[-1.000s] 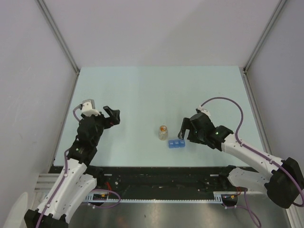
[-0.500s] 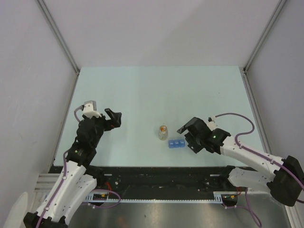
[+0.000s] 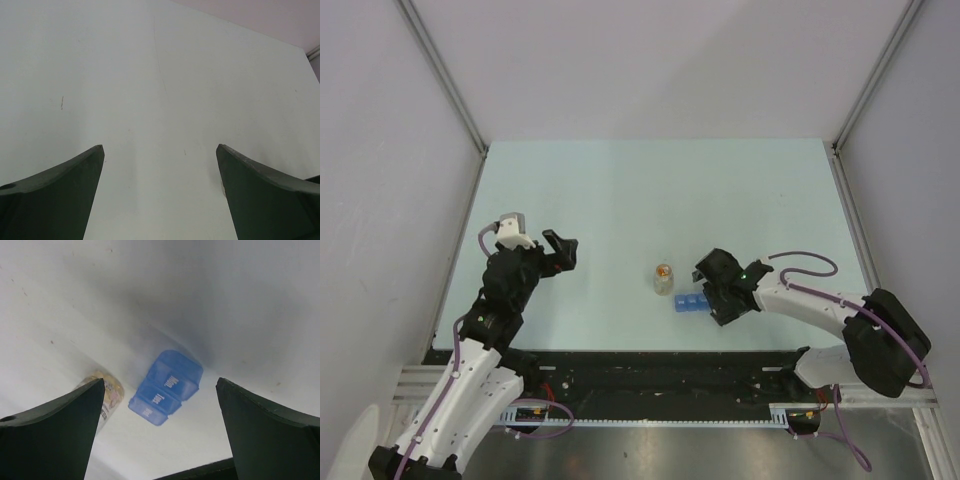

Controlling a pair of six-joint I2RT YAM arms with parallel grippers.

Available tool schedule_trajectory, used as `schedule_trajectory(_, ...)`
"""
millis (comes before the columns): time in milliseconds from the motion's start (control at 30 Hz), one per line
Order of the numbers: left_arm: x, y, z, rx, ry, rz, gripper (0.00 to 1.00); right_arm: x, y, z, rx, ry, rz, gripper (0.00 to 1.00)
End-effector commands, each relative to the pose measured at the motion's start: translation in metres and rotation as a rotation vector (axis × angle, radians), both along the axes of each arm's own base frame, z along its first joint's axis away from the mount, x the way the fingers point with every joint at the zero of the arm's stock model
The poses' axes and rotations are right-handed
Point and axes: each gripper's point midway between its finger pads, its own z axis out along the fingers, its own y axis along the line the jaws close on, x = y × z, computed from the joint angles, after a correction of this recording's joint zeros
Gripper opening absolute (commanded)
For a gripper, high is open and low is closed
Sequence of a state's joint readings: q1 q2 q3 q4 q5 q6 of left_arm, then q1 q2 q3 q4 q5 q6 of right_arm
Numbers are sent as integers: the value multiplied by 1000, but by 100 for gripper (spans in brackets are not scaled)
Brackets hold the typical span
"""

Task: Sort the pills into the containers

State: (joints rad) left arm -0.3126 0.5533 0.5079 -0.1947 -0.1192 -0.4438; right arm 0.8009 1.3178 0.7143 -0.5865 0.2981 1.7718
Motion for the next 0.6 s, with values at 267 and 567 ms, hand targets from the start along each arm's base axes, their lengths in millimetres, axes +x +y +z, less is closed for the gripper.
schedule_trajectory(267, -1, -4, 12, -1, -19, -18, 100, 22, 19, -15, 81, 21, -38, 78)
schedule_trajectory(567, -1, -2, 9, 5, -10, -12, 100, 20, 23, -19, 72, 27, 17, 34)
